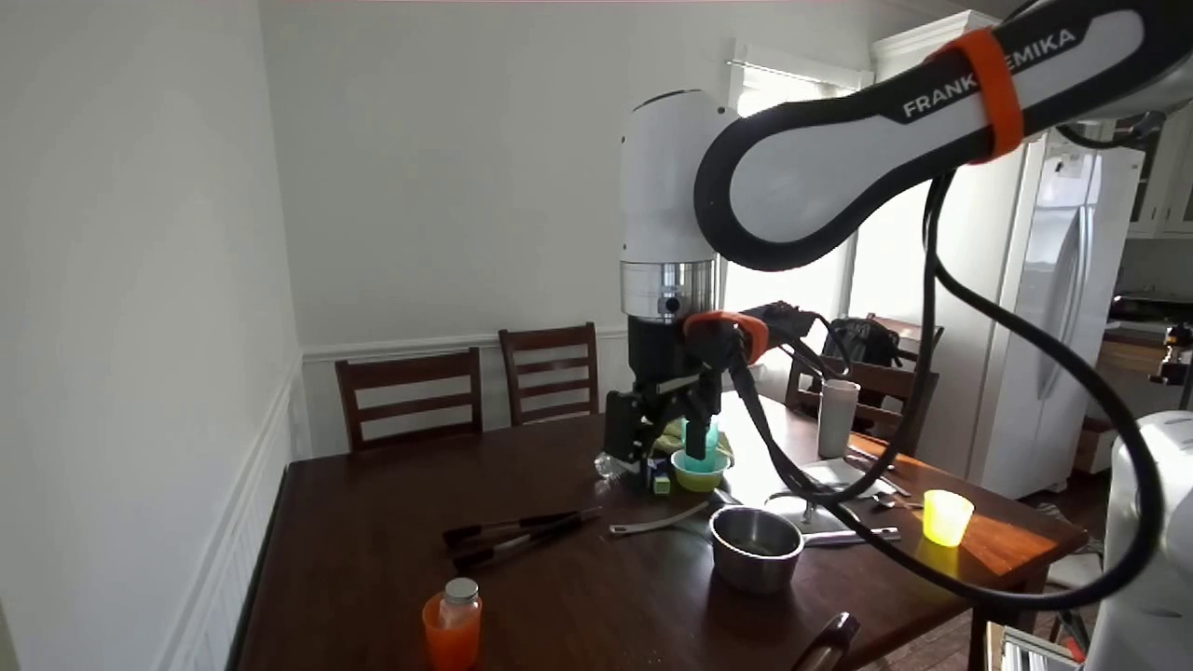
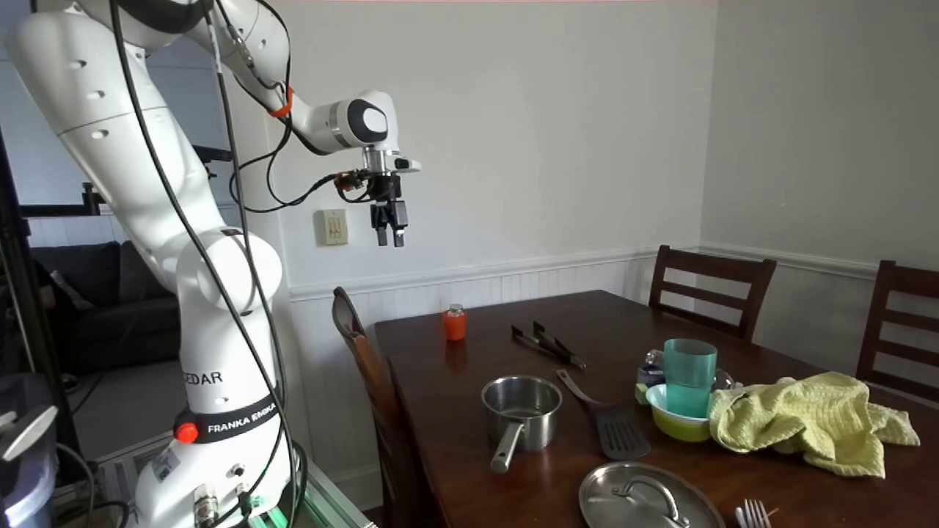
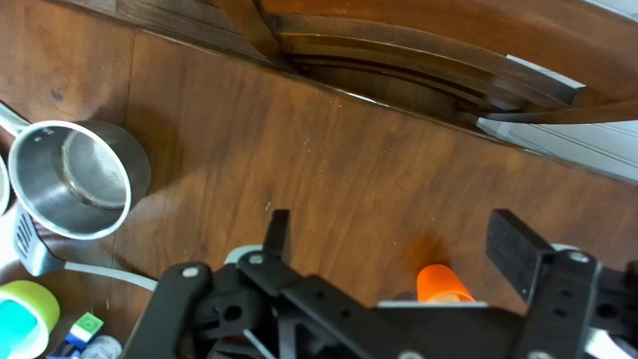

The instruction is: Pick up the silver pot lid and put it on the silver pot

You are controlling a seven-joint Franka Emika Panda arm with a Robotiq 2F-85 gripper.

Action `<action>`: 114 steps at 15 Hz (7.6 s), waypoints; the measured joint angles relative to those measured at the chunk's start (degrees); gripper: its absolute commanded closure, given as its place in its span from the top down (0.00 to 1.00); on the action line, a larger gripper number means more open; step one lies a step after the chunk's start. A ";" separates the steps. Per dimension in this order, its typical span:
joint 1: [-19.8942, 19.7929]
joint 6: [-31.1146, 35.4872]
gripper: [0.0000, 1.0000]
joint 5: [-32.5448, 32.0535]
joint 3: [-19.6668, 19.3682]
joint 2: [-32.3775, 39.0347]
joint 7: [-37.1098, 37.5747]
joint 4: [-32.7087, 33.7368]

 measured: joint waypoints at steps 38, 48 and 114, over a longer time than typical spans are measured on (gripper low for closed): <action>-18.75 13.09 1.00 -5.58 -26.41 19.87 34.14 -7.92; -22.63 27.54 1.00 -12.65 -36.98 25.51 35.36 -6.66; -16.83 30.15 0.02 2.17 -39.02 28.85 -4.86 4.10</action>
